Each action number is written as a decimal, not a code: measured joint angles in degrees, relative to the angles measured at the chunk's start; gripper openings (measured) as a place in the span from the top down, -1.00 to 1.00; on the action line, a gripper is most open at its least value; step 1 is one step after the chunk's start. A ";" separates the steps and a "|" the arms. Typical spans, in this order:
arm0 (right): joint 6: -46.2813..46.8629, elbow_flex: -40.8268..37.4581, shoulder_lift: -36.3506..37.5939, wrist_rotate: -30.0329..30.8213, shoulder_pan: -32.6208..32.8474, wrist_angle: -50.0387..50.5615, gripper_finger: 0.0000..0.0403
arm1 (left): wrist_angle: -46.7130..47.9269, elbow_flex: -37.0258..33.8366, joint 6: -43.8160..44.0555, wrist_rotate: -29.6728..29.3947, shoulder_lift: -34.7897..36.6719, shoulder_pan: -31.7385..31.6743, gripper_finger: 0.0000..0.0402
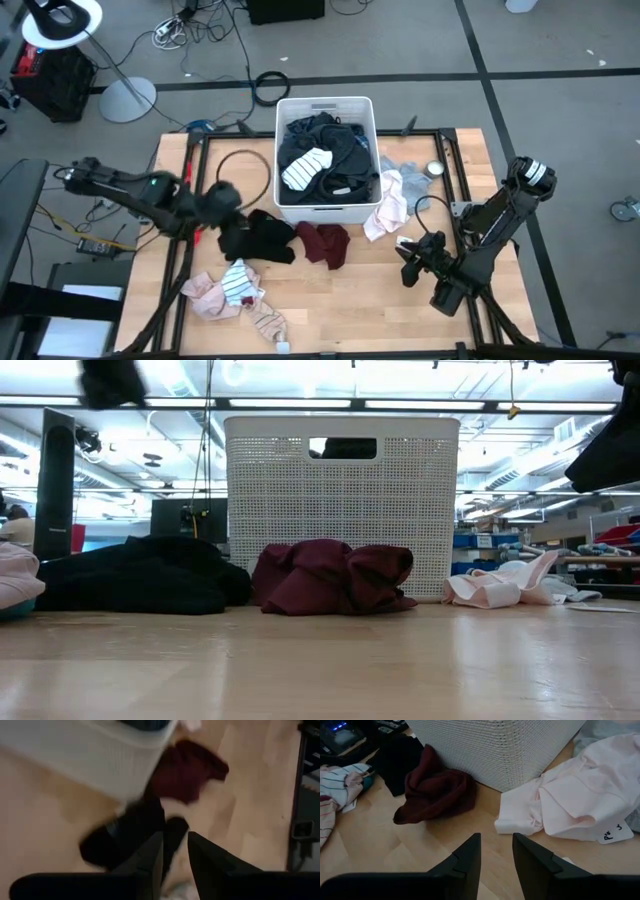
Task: Sort clothes
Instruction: Put the pink underwear into the laundry bin
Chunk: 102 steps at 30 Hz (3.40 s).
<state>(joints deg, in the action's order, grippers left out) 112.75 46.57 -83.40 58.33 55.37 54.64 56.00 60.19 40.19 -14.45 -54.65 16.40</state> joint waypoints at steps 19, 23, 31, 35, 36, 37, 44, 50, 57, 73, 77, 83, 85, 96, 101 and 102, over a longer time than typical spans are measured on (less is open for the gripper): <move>-0.52 0.02 0.01 0.01 0.00 -1.53 0.44 | -3.54 -17.43 41.82 8.13 -3.91 32.46 0.55; -0.53 0.02 0.01 0.00 0.00 -1.52 0.44 | -5.25 -17.38 47.49 7.99 -6.53 37.56 0.55; -0.51 0.02 0.01 0.02 0.00 -1.88 0.44 | -7.92 -17.38 50.37 6.68 -14.15 42.28 0.55; -0.51 0.02 0.01 0.02 0.00 -1.91 0.44 | -10.55 -17.36 49.87 6.71 -17.30 42.30 0.55; -0.51 0.02 0.01 0.02 0.00 -1.91 0.44 | -11.02 -17.36 49.59 6.86 -18.03 42.30 0.55; -0.51 0.02 0.01 0.02 0.00 -1.91 0.44 | -11.67 -17.36 49.05 7.32 -18.81 42.30 0.55; -0.84 0.02 0.01 0.04 0.00 -1.88 0.44 | -14.84 -17.36 48.30 10.09 -22.70 42.28 0.73; -1.92 0.02 0.01 0.07 -0.04 -1.84 0.44 | -16.06 -17.36 47.42 11.26 -22.77 42.07 0.98; -1.95 0.02 0.01 0.56 -0.21 -1.23 0.45 | -4.49 -11.54 47.90 12.77 -19.68 41.99 0.99; -3.48 0.02 0.01 0.57 -1.99 -1.14 0.45 | 33.26 19.79 40.43 -10.44 -17.43 33.81 1.00; -3.50 0.02 0.01 0.57 -2.01 -0.67 0.45 | 32.93 24.68 31.44 -13.06 -17.43 28.48 1.00; -3.50 0.02 0.01 0.57 -2.01 0.24 0.45 | 31.92 25.30 20.07 -2.87 -17.90 18.54 1.00; -3.48 0.02 0.01 0.57 -2.01 0.28 0.45 | 34.40 25.30 20.16 -6.05 -17.80 16.71 1.00; -3.46 0.02 0.01 0.57 -2.01 0.76 0.45 | 28.55 24.65 12.54 -6.76 -18.35 13.26 1.00; -3.24 0.02 0.01 0.55 -2.03 0.74 0.45 | 29.91 24.65 12.49 -10.36 -17.99 12.56 1.00; -3.24 0.02 0.01 0.56 -2.05 0.75 0.45 | 29.10 24.65 11.73 -10.37 -18.02 12.44 1.00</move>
<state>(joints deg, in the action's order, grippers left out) 109.51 46.59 -83.40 58.89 53.32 55.39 85.10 84.84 51.92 -24.82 -72.67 28.84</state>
